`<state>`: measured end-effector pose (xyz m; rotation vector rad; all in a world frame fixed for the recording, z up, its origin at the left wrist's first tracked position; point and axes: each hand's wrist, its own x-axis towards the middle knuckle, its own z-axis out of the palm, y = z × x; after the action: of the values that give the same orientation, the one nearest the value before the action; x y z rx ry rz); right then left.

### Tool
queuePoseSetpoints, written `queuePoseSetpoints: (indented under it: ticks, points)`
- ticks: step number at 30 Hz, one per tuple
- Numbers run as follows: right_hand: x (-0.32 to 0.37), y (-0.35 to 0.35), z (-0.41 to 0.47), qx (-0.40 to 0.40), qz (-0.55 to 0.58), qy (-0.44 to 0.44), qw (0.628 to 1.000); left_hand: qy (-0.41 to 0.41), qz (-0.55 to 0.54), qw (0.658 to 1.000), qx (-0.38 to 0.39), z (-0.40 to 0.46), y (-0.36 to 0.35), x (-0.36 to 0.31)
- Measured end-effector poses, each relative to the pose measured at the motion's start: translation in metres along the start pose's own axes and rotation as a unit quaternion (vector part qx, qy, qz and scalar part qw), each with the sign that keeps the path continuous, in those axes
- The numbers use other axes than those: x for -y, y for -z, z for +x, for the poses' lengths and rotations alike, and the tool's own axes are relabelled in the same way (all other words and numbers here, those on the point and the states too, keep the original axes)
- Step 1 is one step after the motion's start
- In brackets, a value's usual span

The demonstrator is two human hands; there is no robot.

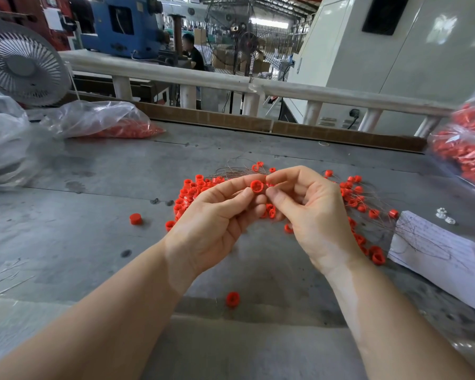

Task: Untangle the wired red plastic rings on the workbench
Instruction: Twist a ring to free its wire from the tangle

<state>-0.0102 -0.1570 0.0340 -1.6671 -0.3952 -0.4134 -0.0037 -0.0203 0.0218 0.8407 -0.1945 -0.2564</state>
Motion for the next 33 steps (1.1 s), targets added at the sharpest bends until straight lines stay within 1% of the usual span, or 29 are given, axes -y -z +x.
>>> queuePoseSetpoints:
  ticks: [9,13,17,28,33]
  points:
    - [-0.0013,0.0018,0.0003,0.011,0.052,-0.049,0.997,-0.016,0.006,1.000,-0.006,0.0004,-0.0013,0.0012]
    - [-0.0015,0.0016,0.0004,0.018,0.074,-0.086,0.993,-0.023,0.003,1.000,-0.009,0.0000,-0.0012,0.0009]
    - [-0.0028,0.0016,0.0004,0.029,0.066,-0.116,0.991,-0.032,-0.010,0.999,-0.020,0.0008,-0.0016,0.0009]
    - [-0.0038,0.0040,0.0001,0.032,0.059,-0.128,0.989,-0.034,-0.013,0.999,-0.036,-0.0001,-0.0016,0.0006]
    - [-0.0047,0.0040,0.0004,0.029,0.056,-0.128,0.990,-0.021,-0.025,0.998,-0.048,0.0001,-0.0033,-0.0008]
